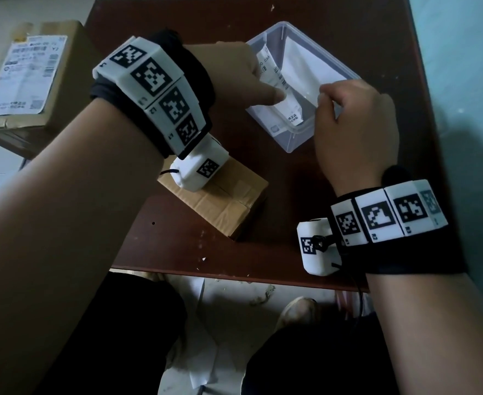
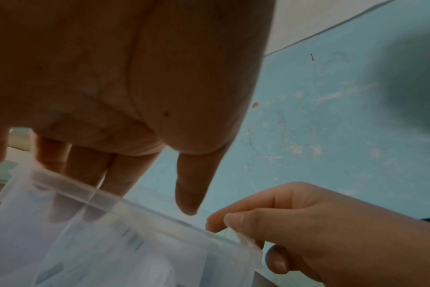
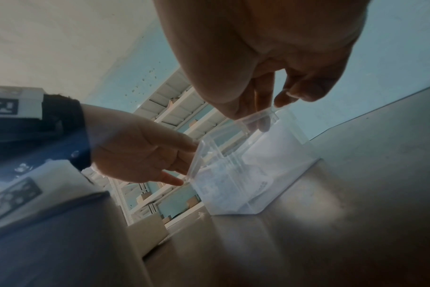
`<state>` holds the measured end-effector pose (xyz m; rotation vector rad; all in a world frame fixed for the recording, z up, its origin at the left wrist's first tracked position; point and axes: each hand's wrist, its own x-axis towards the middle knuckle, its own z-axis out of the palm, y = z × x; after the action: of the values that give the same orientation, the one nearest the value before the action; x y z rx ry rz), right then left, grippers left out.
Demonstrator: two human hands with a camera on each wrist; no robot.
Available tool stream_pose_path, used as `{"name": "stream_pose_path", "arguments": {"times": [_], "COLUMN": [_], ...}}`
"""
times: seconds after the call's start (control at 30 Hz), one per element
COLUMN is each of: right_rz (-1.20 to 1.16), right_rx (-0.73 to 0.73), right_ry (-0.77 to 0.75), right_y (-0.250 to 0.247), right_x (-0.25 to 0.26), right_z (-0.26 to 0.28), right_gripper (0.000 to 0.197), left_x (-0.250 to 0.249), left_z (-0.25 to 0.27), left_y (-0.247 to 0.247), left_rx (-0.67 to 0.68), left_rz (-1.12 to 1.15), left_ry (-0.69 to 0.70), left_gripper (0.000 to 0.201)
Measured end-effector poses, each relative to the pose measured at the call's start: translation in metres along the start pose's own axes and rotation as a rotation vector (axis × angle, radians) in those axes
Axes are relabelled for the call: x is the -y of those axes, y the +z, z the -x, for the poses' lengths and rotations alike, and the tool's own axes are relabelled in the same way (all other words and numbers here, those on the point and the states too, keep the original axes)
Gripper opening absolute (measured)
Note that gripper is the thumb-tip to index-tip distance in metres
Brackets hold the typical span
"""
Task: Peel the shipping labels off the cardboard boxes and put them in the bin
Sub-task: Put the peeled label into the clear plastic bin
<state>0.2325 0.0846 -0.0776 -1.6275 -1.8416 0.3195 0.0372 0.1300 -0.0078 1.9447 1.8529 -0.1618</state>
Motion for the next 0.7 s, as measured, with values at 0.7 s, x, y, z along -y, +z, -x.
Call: {"name": "stream_pose_path", "arguments": {"times": [0.7], "right_rz": [0.162], "right_rx": [0.346], "right_ry": [-0.173], "right_y": [-0.005], "right_x": [0.022], "right_z": [0.012], "right_gripper": [0.048], "left_x": [-0.003], "left_z": [0.001], "left_y": [0.004], "left_rx": [-0.008], "left_rz": [0.058], "left_ry": [-0.008], "left_gripper": [0.018]}}
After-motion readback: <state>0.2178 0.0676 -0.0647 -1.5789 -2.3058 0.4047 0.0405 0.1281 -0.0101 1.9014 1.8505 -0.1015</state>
